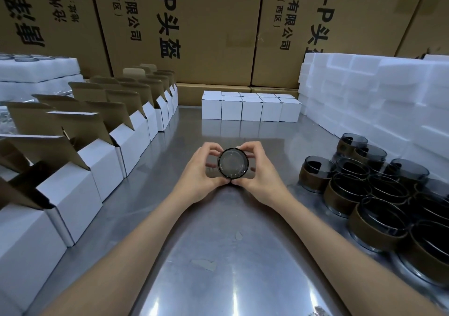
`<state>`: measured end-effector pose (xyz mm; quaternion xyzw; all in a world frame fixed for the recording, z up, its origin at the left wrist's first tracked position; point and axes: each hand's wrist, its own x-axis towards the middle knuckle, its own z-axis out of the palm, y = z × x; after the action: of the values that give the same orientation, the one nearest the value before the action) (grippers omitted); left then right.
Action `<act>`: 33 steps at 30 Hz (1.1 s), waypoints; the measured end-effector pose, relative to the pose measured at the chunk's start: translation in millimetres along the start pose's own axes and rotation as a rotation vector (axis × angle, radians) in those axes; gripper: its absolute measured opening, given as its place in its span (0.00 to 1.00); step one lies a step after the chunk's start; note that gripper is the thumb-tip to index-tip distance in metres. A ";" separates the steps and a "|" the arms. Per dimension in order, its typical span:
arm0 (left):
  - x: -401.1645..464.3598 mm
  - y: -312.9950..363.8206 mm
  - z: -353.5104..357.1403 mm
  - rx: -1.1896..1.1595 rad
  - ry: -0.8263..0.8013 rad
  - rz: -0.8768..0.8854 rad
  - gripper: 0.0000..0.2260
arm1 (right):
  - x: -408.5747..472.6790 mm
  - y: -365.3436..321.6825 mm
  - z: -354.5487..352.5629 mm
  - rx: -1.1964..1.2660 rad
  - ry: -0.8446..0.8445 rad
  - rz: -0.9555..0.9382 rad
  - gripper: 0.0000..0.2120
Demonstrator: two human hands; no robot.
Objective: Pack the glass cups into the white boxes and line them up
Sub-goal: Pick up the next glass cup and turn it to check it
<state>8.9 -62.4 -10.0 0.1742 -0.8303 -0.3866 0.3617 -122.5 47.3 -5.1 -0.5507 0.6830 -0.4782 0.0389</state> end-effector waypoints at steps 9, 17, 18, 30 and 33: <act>-0.3 -2.0 0.7 0.010 -0.047 0.008 0.36 | 1.5 3.9 -1.8 0.278 0.038 0.107 0.22; 0.2 4.0 1.0 -0.062 0.027 -0.123 0.24 | 2.3 -6.9 -4.4 0.435 -0.006 0.284 0.28; 0.2 4.7 0.4 -0.079 0.040 -0.147 0.26 | 1.9 -8.2 -5.0 0.434 -0.023 0.275 0.29; 0.8 3.7 -2.7 -0.118 0.055 -0.209 0.24 | -2.2 -12.9 -6.6 0.437 -0.113 0.251 0.14; 1.0 2.0 -4.7 -0.142 0.048 -0.139 0.21 | -1.8 -10.1 -11.1 0.491 -0.129 0.225 0.16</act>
<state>11.7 -64.1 -6.0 0.2145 -0.7779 -0.4644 0.3650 -120.9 56.1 7.1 -0.4745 0.5999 -0.5861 0.2674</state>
